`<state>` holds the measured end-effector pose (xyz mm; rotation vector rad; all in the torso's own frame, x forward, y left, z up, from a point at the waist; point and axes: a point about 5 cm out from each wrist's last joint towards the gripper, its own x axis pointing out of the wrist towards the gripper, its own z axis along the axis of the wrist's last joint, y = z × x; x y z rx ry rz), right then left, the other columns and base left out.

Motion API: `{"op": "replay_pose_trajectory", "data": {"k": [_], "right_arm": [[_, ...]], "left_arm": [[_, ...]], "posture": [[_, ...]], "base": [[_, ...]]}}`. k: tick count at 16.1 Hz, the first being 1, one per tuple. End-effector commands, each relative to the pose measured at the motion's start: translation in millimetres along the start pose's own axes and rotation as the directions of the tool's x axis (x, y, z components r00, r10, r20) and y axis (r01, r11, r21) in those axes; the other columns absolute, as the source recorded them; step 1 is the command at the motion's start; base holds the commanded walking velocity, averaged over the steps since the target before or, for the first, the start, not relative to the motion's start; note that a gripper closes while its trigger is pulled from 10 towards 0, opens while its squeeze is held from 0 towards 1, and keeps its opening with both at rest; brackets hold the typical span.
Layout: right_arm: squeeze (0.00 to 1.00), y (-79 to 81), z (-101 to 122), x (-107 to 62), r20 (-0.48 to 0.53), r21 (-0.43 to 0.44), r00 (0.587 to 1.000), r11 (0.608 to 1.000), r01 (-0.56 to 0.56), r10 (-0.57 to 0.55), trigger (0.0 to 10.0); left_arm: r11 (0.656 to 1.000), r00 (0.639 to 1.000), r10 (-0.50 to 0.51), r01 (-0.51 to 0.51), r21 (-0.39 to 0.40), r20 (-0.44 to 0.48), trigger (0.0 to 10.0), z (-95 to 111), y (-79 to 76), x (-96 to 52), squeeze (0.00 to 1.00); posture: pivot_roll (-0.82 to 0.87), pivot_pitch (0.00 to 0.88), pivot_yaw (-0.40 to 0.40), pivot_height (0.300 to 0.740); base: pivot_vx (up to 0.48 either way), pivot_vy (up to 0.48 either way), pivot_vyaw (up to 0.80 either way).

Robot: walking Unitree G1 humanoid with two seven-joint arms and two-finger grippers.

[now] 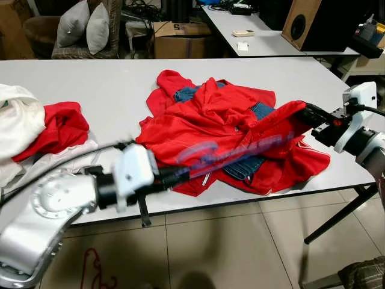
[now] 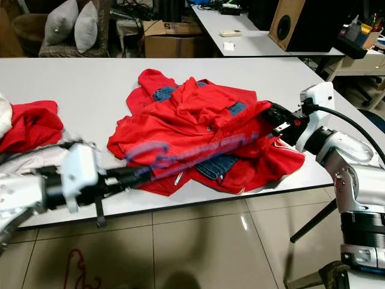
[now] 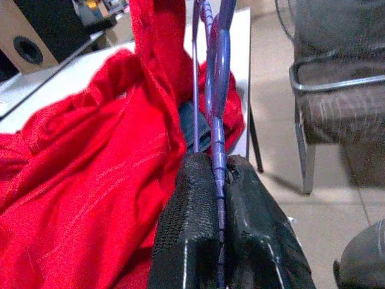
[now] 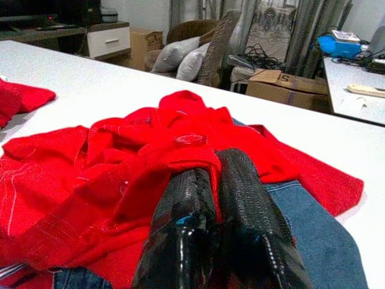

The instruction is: Hang hanger

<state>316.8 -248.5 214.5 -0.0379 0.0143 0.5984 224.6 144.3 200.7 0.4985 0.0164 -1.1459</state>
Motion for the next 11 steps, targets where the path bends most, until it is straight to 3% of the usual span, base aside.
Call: {"op": "replay_pose_trajectory", "data": {"k": [1, 3, 6, 8, 11], "right_arm": [[0.0, 3.3, 7, 0.9, 0.026, -0.007, 0.999, 1.0, -0.022, 0.022, 0.0], [0.0, 5.4, 6, -0.3, 0.026, -0.007, 0.999, 0.999, -0.032, 0.032, 0.0], [0.0, 13.1, 4, -5.1, 0.027, 0.001, 0.998, 0.998, -0.062, 0.062, 0.0], [0.0, 16.6, 3, -6.6, 0.026, 0.003, 0.997, 0.997, -0.077, 0.077, 0.0], [0.0, 25.9, 4, -7.9, 0.038, 0.01, 0.994, 0.994, -0.107, 0.107, 0.0]], "left_arm": [[0.999, 1.0, 0.027, -0.027, 0.037, -0.012, 10.0, -2, 4.1, 2.6, 0.0], [0.996, 0.997, 0.075, -0.075, 0.046, 0.005, 10.0, 1, 11.0, 4.1, 0.0], [0.974, 0.981, 0.194, -0.19, 0.124, -0.017, 10.0, -2, 29.1, 8.2, 0.0], [0.971, 0.98, 0.2, -0.197, 0.133, -0.01, 10.0, -1, 31.1, 11.5, 0.0], [0.983, 0.993, 0.122, -0.119, 0.136, -0.01, 10.0, -2, 22.9, 26.8, 0.0]], "posture": [[0.0, 0.017, -0.066, 0.74], [0.0, 0.018, -0.063, 0.74], [-0.01, 0.019, -0.054, 0.74], [-0.01, 0.018, -0.051, 0.74], [-0.01, 0.019, -0.045, 0.74]], "base": [[0.0, 0.0, 0.0], [0.0, 0.0, 0.0], [0.0, 0.0, 0.0], [0.0, 0.0, 0.0], [0.0, 0.0, 0.0]]}}
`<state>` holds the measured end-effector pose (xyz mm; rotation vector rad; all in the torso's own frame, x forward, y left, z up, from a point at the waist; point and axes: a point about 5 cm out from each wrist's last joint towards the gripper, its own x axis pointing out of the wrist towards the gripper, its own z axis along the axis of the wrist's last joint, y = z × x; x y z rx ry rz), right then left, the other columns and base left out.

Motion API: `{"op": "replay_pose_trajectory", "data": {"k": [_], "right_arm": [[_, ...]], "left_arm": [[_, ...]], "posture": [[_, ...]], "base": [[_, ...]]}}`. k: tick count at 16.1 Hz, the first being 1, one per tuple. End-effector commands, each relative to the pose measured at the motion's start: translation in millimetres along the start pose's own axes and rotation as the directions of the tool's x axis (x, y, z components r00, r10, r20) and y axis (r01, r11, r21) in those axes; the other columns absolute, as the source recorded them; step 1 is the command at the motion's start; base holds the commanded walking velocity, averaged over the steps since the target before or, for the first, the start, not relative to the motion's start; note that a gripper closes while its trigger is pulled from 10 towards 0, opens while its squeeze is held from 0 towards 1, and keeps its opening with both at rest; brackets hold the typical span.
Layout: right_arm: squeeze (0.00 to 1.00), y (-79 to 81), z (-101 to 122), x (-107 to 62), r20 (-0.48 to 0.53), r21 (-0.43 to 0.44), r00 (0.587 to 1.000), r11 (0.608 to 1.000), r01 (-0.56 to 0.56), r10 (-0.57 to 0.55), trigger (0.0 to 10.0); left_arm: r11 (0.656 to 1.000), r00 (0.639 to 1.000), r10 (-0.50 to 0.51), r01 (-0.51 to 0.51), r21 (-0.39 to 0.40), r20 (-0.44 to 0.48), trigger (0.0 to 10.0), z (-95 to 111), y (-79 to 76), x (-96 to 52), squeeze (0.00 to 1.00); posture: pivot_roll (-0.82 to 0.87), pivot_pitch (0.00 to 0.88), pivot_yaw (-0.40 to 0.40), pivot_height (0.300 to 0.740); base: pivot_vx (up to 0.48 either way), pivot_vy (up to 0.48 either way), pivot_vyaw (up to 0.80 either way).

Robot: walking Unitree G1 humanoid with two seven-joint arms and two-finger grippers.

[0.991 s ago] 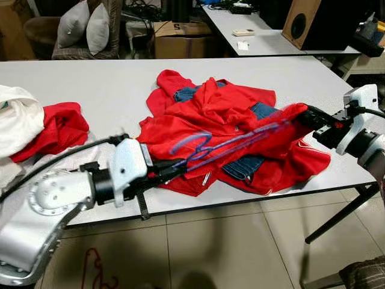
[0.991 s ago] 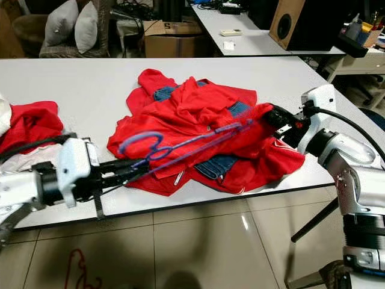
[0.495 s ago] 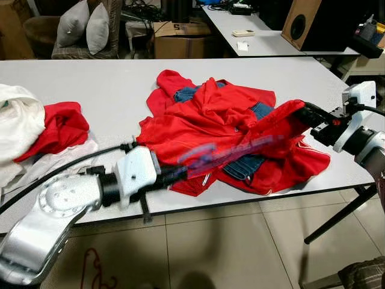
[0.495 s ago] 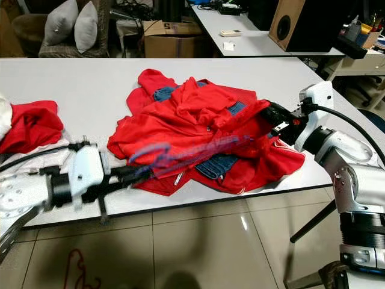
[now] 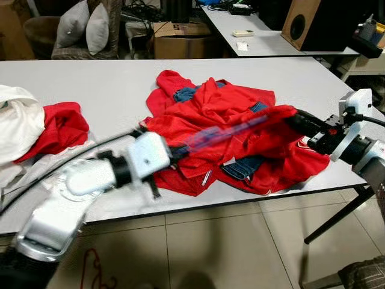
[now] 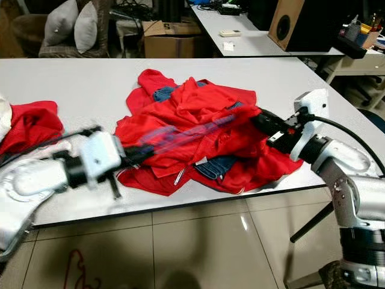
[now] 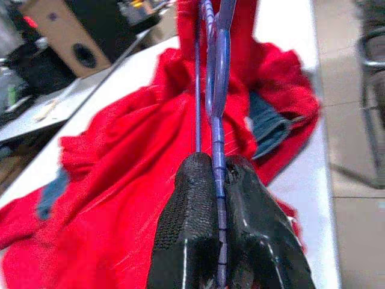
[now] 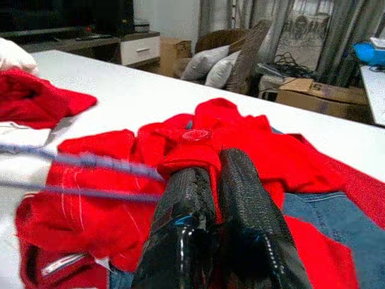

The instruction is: Hang hanger

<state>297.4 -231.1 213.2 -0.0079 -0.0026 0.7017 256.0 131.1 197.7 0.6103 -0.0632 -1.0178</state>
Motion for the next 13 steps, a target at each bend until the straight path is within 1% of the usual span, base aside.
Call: {"op": "replay_pose_trajectory", "data": {"k": [1, 2, 3, 5, 6, 7, 8, 9, 10, 12, 13], "right_arm": [[0.0, 1.5, 6, -1.7, 0.016, -0.007, 1.0, 1.0, -0.002, 0.003, 0.0], [0.0, 2.2, 7, -1.8, 0.02, -0.006, 1.0, 1.0, -0.002, 0.002, 0.0], [0.0, 2.4, 8, -1.8, 0.021, -0.007, 1.0, 1.0, -0.002, 0.002, 0.0], [0.0, 3.3, 12, -2.9, 0.031, -0.009, 1.0, 1.0, -0.001, 0.001, 0.0], [0.0, 3.9, 13, -3.2, 0.036, -0.008, 0.999, 1.0, -0.005, 0.005, 0.0], [0.0, 4.7, 15, -3.6, 0.045, -0.008, 0.999, 1.0, -0.009, 0.009, 0.0], [0.0, 4.9, 20, -3.5, 0.074, 0.008, 0.997, 1.0, -0.009, 0.008, 0.0], [0.0, 4.9, 20, -3.5, 0.074, 0.008, 0.997, 1.0, -0.009, 0.008, 0.0], [0.0, 6.5, 28, -3.6, 0.123, 0.033, 0.992, 0.999, -0.017, 0.013, 0.0], [0.0, 9.0, 31, -3.6, 0.141, 0.041, 0.99, 0.999, -0.026, 0.02, 0.0], [0.0, 10.0, 31, -3.7, 0.145, 0.044, 0.989, 0.999, -0.028, 0.021, 0.0]], "left_arm": [[0.999, 0.999, -0.05, 0.05, 0.009, 0.016, 10.0, 5, -5.1, 4.2, 0.0], [0.995, 0.995, -0.097, 0.097, -0.001, 0.021, 10.0, 6, -11.8, 6.2, 0.0], [0.994, 0.994, -0.11, 0.11, -0.004, 0.019, 10.0, 6, -13.7, 6.5, 0.0], [0.999, 0.999, -0.01, 0.012, 0.053, -0.031, 10.0, 0, -0.8, 7.4, 0.0], [0.997, 0.999, 0.02, -0.017, 0.07, -0.046, 10.0, -2, 3.8, 7.4, 0.0], [0.994, 0.996, 0.054, -0.047, 0.094, -0.073, 10.0, -5, 9.5, 6.8, 0.0], [0.986, 0.986, 0.121, -0.106, 0.13, -0.113, 10.0, -9, 18.5, 5.4, 0.0], [0.986, 0.986, 0.121, -0.106, 0.13, -0.113, 10.0, -9, 18.5, 5.4, 0.0], [0.945, 0.943, 0.298, -0.27, 0.187, -0.146, 10.0, -11, 43.1, 0.9, 0.0], [0.886, 0.894, 0.434, -0.401, 0.232, -0.112, 10.0, -5, 66.1, -4.2, 0.0], [0.868, 0.88, 0.465, -0.433, 0.242, -0.095, 10.0, -2, 72.6, -6.2, 0.0]], "posture": [[-0.02, 0.02, -0.045, 0.74], [-0.02, 0.019, -0.046, 0.74], [-0.02, 0.019, -0.046, 0.74], [-0.02, 0.02, -0.046, 0.74], [-0.02, 0.02, -0.048, 0.74], [-0.02, 0.02, -0.048, 0.74], [-0.02, 0.019, -0.05, 0.74], [-0.02, 0.019, -0.05, 0.74], [-0.01, 0.019, -0.051, 0.74], [-0.01, 0.018, -0.05, 0.74], [-0.01, 0.018, -0.05, 0.74]], "base": [[0.0, 0.0, 0.0], [0.0, 0.0, 0.0], [0.0, 0.0, 0.0], [0.0, 0.0, 0.0], [0.0, 0.0, 0.0], [0.0, 0.0, 0.0], [0.0, 0.0, 0.0], [0.0, 0.0, 0.0], [0.0, 0.0, 0.0], [0.0, 0.0, 0.0], [0.0, 0.0, 0.0]]}}
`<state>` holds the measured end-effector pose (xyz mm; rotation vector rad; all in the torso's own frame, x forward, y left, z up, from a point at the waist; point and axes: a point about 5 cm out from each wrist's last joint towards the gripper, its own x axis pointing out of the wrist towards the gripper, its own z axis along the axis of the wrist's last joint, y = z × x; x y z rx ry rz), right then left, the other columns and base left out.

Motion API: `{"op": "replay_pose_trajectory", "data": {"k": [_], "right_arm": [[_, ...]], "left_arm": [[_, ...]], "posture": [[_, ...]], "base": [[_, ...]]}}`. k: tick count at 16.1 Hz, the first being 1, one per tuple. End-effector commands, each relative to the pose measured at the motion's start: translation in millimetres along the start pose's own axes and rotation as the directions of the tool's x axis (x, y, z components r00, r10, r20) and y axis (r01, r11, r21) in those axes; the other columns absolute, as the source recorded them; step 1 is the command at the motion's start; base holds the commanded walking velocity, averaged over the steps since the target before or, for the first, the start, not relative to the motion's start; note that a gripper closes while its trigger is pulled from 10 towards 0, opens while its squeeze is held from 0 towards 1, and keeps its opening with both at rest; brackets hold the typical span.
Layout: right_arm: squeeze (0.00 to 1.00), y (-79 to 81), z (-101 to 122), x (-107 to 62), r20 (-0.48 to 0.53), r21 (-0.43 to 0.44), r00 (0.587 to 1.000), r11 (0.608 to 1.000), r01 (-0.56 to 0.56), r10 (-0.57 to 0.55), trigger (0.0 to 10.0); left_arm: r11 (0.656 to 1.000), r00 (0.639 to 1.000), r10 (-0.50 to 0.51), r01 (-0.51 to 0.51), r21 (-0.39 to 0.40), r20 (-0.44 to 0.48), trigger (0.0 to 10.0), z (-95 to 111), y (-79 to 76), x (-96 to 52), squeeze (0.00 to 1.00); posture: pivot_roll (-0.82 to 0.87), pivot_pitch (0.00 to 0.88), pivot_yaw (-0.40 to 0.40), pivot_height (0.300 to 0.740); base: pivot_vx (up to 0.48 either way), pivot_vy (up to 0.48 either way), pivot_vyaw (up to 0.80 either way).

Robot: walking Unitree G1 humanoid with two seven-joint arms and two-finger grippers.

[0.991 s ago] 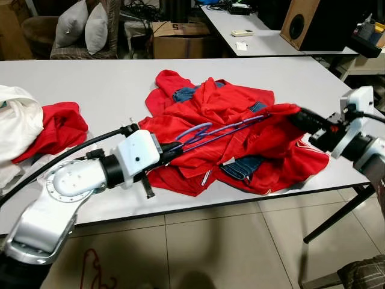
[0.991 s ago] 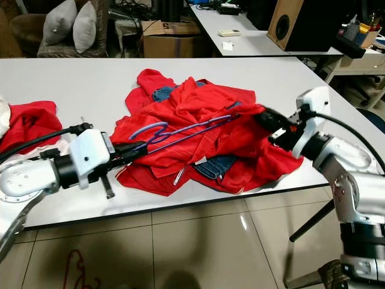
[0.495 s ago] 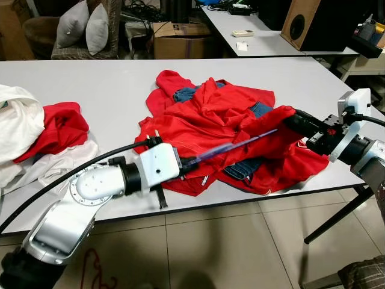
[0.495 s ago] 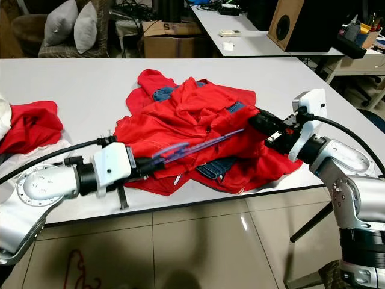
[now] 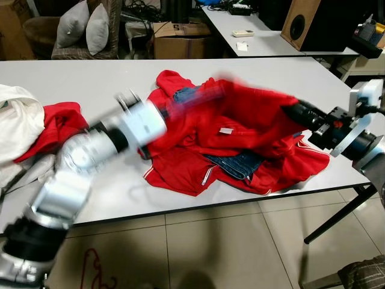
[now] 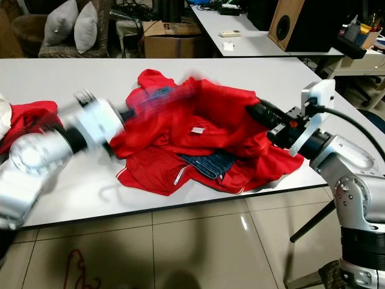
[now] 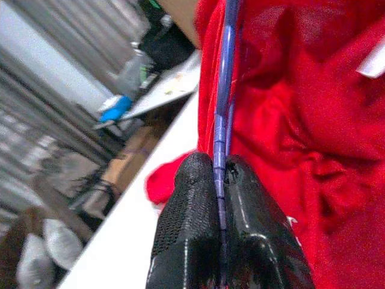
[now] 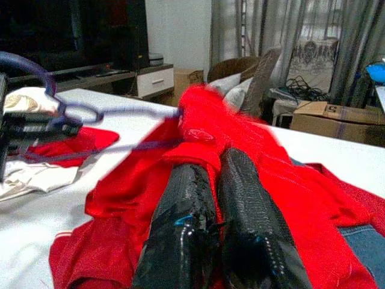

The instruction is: Hang hanger

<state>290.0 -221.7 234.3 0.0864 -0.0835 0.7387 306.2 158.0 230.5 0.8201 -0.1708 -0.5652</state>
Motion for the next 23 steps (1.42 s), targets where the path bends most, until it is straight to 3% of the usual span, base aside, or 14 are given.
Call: {"op": "replay_pose_trajectory", "data": {"k": [1, 4, 6, 8, 11, 15, 16, 20, 23], "right_arm": [[0.0, -0.9, 11, -3.1, 0.042, -0.013, 0.999, 1.0, 0.013, -0.012, 0.0], [0.0, -0.2, 11, -4.0, 0.049, -0.003, 0.999, 1.0, 0.018, -0.017, 0.0], [0.0, 3.0, 9, -1.4, 0.05, 0.005, 0.999, 1.0, 0.013, -0.013, 0.0], [0.0, 3.5, 11, 0.9, 0.066, 0.016, 0.998, 1.0, 0.014, -0.015, 0.0], [0.0, 4.9, 12, 2.5, 0.071, 0.016, 0.997, 1.0, 0.012, -0.013, 0.0], [0.0, 5.3, 13, 1.9, 0.062, 0.009, 0.998, 1.0, 0.01, -0.011, 0.0], [0.0, 4.5, 16, 1.7, 0.071, 0.008, 0.997, 1.0, 0.016, -0.016, 0.0], [0.0, 4.1, 18, 1.9, 0.073, 0.006, 0.997, 1.0, 0.021, -0.021, 0.0], [0.0, 11.0, 13, 6.4, 0.058, 0.02, 0.998, 1.0, -0.018, 0.017, 0.0]], "left_arm": [[0.998, 0.998, 0.067, -0.067, 0.015, -0.008, 10.0, -1, 11.7, -1.1, 0.0], [0.994, 0.994, 0.109, -0.109, 0.004, 0.015, 10.0, 1, 26.4, -3.5, 0.0], [0.999, 0.997, -0.05, 0.05, -0.004, 0.065, 10.0, 4, 3.6, -3.5, 0.0], [0.978, 0.975, -0.206, 0.208, -0.015, 0.087, 10.0, 7, -19.9, -6.2, 0.0], [0.947, 0.946, -0.32, 0.32, 0.011, 0.055, 10.0, 2, -34.4, -9.2, 0.0], [0.936, 0.937, -0.349, 0.349, 0.037, 0.014, 10.0, -3, -34.9, -10.0, 0.0], [0.921, 0.924, -0.382, 0.383, 0.075, -0.016, 10.0, -6, -38.4, -10.8, 0.0], [0.905, 0.9, -0.425, 0.424, 0.035, 0.094, 10.0, 9, -45.1, -11.6, 0.0], [0.931, 0.921, -0.361, 0.366, -0.006, 0.147, 10.0, 16, -43.2, 0.3, 0.0]], "posture": [[-0.01, 0.018, -0.05, 0.74], [-0.01, 0.016, -0.046, 0.74], [-0.01, 0.011, -0.044, 0.74], [-0.01, 0.008, -0.042, 0.74], [-0.02, 0.004, -0.04, 0.74], [-0.02, 0.002, -0.04, 0.74], [-0.03, 0.006, -0.039, 0.74], [-0.03, 0.011, -0.037, 0.74], [-0.03, 0.012, -0.04, 0.74]], "base": [[0.0, 0.0, 0.0], [0.0, 0.0, 0.0], [0.0, 0.0, 0.0], [0.0, 0.0, 0.0], [0.0, 0.0, 0.0], [0.0, 0.0, 0.0], [0.0, 0.0, 0.0], [0.0, 0.0, 0.0], [0.0, 0.0, 0.0]]}}
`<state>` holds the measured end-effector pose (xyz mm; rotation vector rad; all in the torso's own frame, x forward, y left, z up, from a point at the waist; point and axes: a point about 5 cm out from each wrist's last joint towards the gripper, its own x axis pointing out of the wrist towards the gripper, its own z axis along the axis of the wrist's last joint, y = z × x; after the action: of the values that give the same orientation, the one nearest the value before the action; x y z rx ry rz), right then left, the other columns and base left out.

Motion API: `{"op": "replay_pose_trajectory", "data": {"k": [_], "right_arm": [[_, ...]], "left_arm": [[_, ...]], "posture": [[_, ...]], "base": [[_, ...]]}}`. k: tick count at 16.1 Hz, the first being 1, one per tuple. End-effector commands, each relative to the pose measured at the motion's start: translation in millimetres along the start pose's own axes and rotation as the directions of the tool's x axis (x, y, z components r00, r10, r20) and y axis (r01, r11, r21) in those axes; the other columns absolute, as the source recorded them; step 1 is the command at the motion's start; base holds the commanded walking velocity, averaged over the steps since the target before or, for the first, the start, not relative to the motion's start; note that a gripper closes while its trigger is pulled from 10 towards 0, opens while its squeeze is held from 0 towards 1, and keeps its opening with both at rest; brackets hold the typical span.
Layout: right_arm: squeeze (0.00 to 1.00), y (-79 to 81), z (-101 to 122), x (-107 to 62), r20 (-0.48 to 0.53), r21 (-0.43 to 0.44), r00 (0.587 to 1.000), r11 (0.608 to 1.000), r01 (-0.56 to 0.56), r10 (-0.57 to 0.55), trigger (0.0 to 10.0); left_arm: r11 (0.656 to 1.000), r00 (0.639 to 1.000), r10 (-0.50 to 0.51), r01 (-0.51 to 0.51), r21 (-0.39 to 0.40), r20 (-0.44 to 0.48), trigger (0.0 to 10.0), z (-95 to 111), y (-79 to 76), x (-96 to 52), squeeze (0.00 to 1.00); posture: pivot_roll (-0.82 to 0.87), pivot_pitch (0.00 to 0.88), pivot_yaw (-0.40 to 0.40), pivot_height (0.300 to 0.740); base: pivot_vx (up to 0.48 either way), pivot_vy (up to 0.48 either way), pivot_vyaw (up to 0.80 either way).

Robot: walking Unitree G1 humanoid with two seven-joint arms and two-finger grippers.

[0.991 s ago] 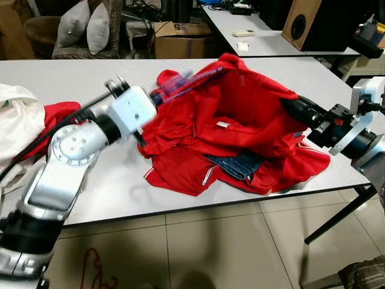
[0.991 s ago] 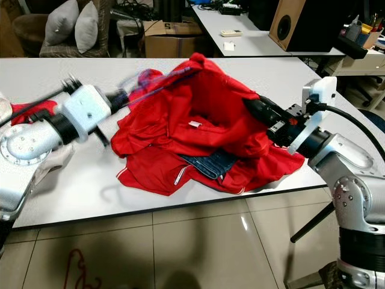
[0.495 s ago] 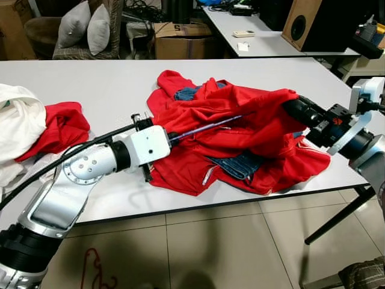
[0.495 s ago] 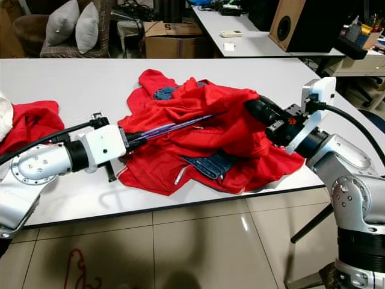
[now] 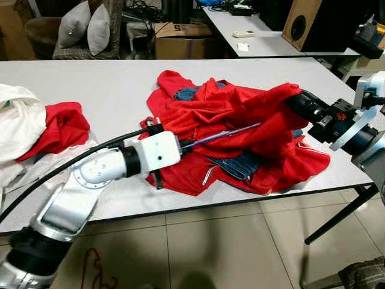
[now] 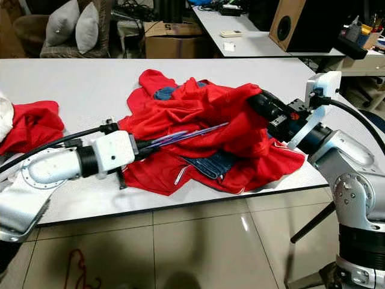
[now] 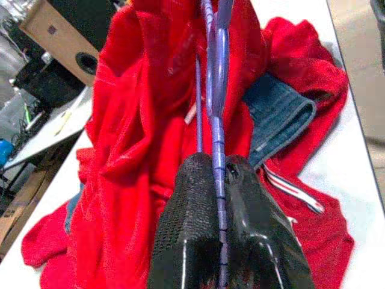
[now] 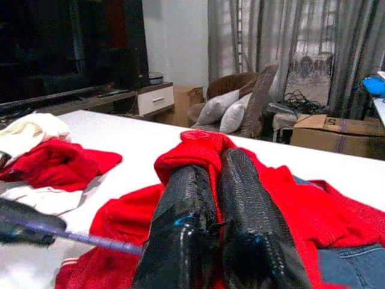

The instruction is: Hang hanger

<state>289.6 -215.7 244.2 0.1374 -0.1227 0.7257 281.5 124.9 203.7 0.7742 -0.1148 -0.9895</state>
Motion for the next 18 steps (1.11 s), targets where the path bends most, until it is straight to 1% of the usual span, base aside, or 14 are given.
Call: {"op": "replay_pose_trajectory", "data": {"k": [1, 3, 4, 6, 7, 9, 10, 11, 12, 13, 14, 15, 17, 18], "right_arm": [[0.0, 10.8, 1, 5.8, 0.0, 0.001, 0.999, 0.999, -0.05, 0.05, 0.0], [0.0, 14.0, -2, 10.7, 0.0, 0.011, 0.998, 0.998, -0.061, 0.061, 0.0], [0.0, 14.5, -2, 11.8, 0.002, 0.013, 0.998, 0.998, -0.063, 0.063, 0.0], [0.0, 16.2, 0, 20.4, 0.025, 0.027, 0.997, 0.997, -0.075, 0.074, 0.0], [0.0, 15.4, 1, 24.0, 0.024, 0.029, 0.997, 0.997, -0.074, 0.073, 0.0], [0.0, 9.0, -1, 27.0, 0.01, 0.034, 0.999, 0.998, -0.052, 0.052, 0.0], [0.0, 1.1, -7, 30.9, -0.019, 0.049, 0.999, 0.998, -0.025, 0.026, 2.8], [0.0, -4.1, -13, 33.6, -0.058, 0.055, 0.998, 0.998, -0.002, 0.005, 10.0], [0.0, -9.2, -23, 35.5, -0.132, 0.052, 0.991, 0.998, 0.023, -0.016, 10.0], [0.0, -10.9, -27, 36.0, -0.166, 0.038, 0.986, 0.999, 0.027, -0.02, 10.0], [0.91, -13.4, -31, 37.4, -0.194, 0.031, 0.981, 0.999, 0.029, -0.022, 10.0], [1.0, -15.4, -33, 39.1, -0.218, 0.04, 0.976, 0.999, 0.023, -0.014, 10.0], [1.0, -16.8, -34, 41.0, -0.259, 0.038, 0.965, 0.999, -0.023, 0.032, 10.0], [1.0, -19.3, -31, 39.6, -0.273, 0.026, 0.961, 0.999, -0.043, 0.048, 10.0]], "left_arm": [[1.0, 1.0, 0.015, -0.016, 0.027, 0.008, 10.0, 2, 2.9, 9.4, 0.0], [1.0, 1.0, -0.006, 0.006, 0.028, 0.013, 10.0, 1, -1.2, 19.8, 0.0], [0.999, 1.0, -0.015, 0.015, 0.03, 0.016, 10.0, 2, -2.2, 21.9, 0.0], [0.993, 0.996, -0.086, 0.086, 0.082, -0.006, 10.0, 0, -10.7, 31.7, 0.0], [0.988, 0.994, -0.107, 0.106, 0.113, -0.003, 10.0, 0, -13.5, 36.2, 0.0], [0.987, 0.992, -0.122, 0.116, 0.114, 0.041, 10.0, 7, -14.6, 39.2, 0.0], [0.986, 0.988, -0.134, 0.125, 0.111, 0.074, 10.0, 11, -16.0, 41.8, 0.0], [0.986, 0.987, -0.135, 0.125, 0.109, 0.091, 10.0, 13, -16.2, 43.7, 0.0], [0.988, 0.986, -0.129, 0.118, 0.101, 0.107, 10.0, 14, -15.2, 45.8, 0.0], [0.989, 0.985, -0.125, 0.114, 0.097, 0.115, 10.0, 15, -14.5, 46.8, 0.0], [0.991, 0.984, -0.115, 0.105, 0.083, 0.134, 10.0, 17, -12.5, 48.5, 0.0], [0.993, 0.982, -0.107, 0.098, 0.067, 0.154, 10.0, 19, -11.3, 49.8, 0.0], [0.995, 0.979, -0.096, 0.09, 0.043, 0.18, 10.0, 21, -9.5, 51.1, 0.0], [0.996, 0.979, -0.091, 0.087, 0.031, 0.185, 10.0, 21, -8.7, 51.4, 0.0]], "posture": [[-0.03, 0.011, -0.039, 0.74], [-0.03, 0.009, -0.036, 0.74], [-0.03, 0.009, -0.036, 0.74], [-0.03, 0.007, -0.028, 0.74], [-0.03, 0.008, -0.027, 0.74], [-0.03, 0.008, -0.021, 0.74], [-0.04, 0.007, -0.012, 0.74], [-0.04, 0.007, -0.012, 0.74], [-0.04, 0.006, -0.008, 0.74], [-0.04, 0.005, -0.007, 0.74], [-0.04, 0.005, -0.007, 0.74], [-0.04, 0.005, -0.009, 0.74], [-0.04, 0.004, -0.008, 0.74], [-0.04, 0.003, -0.011, 0.74]], "base": [[0.0, 0.0, 0.0], [0.0, 0.0, 0.0], [0.0, 0.0, 0.0], [0.0, 0.0, 0.0], [0.0, 0.0, 0.0], [0.0, 0.0, 0.0], [0.0, 0.0, 0.0], [0.0, 0.0, 0.0], [0.0, 0.0, 0.0], [0.0, 0.0, 0.0], [0.0, 0.0, 0.0], [0.0, 0.0, 0.0], [0.0, 0.0, 0.0], [0.0, 0.0, 0.0]]}}
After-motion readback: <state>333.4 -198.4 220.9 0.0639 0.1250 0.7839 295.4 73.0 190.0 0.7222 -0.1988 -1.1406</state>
